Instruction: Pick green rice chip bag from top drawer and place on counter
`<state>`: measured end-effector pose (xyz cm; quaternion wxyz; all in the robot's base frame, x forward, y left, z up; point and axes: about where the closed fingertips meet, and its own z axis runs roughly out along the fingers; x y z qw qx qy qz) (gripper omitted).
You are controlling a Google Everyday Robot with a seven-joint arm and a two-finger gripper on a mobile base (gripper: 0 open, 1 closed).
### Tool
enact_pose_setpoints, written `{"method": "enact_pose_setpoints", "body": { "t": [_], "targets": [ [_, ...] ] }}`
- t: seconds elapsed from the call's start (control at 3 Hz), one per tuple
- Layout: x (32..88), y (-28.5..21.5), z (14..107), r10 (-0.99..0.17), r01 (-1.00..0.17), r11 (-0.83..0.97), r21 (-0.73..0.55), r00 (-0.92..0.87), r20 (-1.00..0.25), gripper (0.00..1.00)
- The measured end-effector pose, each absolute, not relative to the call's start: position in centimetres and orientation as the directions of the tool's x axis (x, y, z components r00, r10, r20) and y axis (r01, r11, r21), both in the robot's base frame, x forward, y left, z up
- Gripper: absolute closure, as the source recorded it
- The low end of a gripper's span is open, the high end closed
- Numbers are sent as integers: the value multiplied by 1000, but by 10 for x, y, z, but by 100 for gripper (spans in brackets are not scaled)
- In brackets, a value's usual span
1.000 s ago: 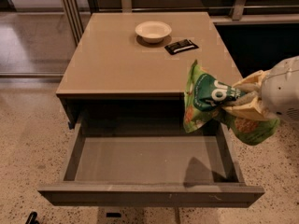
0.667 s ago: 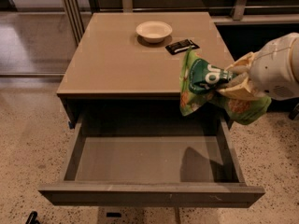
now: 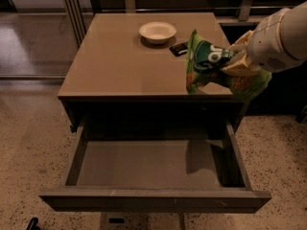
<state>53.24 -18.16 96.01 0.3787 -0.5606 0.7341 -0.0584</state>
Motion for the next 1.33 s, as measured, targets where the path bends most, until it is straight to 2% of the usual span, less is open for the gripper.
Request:
{"method": "enact_pose_setpoints", "body": {
  "t": [0.67, 1.33],
  "targets": [
    [590, -188, 974, -881, -759, 369, -537, -102, -462, 100],
    [615, -188, 927, -876, -802, 391, -451, -174, -451, 100]
  ]
}}
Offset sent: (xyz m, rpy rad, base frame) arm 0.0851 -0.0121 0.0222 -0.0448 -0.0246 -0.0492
